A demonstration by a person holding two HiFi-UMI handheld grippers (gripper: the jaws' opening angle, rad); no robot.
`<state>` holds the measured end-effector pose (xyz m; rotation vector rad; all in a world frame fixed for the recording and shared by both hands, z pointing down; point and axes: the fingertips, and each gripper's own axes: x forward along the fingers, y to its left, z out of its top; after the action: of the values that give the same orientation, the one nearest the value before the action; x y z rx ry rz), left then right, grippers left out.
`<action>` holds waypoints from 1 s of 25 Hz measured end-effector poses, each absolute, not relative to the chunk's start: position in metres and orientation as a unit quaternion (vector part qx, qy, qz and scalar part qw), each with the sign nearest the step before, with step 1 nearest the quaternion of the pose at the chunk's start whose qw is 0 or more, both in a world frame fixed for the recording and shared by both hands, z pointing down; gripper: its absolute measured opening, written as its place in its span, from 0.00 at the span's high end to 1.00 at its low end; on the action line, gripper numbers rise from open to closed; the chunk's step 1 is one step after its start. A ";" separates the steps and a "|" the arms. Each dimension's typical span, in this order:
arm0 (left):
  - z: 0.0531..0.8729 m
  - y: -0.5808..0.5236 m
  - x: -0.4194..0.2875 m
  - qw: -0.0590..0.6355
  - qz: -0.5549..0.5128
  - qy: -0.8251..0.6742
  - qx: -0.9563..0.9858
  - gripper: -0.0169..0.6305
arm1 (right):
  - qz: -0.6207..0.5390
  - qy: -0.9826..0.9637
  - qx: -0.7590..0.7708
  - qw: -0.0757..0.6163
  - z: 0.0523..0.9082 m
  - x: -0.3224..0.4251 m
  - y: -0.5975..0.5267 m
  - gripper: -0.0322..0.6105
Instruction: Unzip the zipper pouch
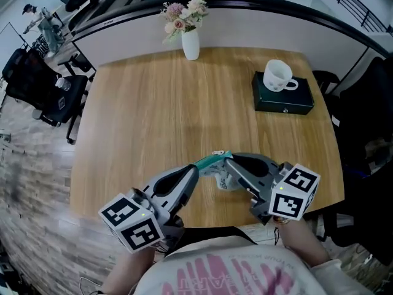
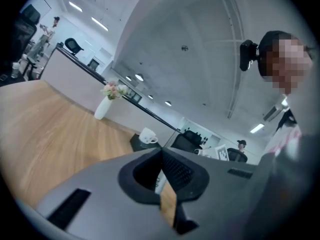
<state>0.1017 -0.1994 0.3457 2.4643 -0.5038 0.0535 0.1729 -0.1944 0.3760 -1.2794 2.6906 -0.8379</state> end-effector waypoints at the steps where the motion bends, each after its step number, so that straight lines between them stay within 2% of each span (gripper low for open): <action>1: 0.334 -0.189 0.111 0.305 0.016 -0.170 0.937 0.97 | -0.239 0.881 -0.407 0.023 0.361 0.175 -0.185 0.93; 4: 0.302 -0.164 0.130 0.306 0.000 -0.127 0.943 0.97 | -0.169 0.904 -0.391 0.043 0.320 0.185 -0.159 0.93; 9: 0.271 -0.138 0.152 0.418 -0.077 -0.058 0.903 0.86 | -0.100 0.924 -0.363 0.066 0.277 0.198 -0.126 0.93; 12: 0.258 -0.128 0.161 0.448 -0.106 -0.037 0.887 0.82 | -0.065 0.934 -0.345 0.067 0.264 0.201 -0.108 0.94; 19: 0.245 -0.111 0.162 0.509 -0.150 -0.017 0.848 0.82 | 0.017 0.948 -0.314 0.054 0.245 0.196 -0.080 0.94; 25: 0.249 -0.102 0.162 0.544 -0.155 -0.026 0.824 0.84 | 0.063 0.950 -0.305 -0.004 0.243 0.185 -0.074 0.94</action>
<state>0.1617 -0.1024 0.2492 1.9552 -0.0611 -0.3679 0.1847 -0.0735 0.2432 -0.9617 2.9922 0.1988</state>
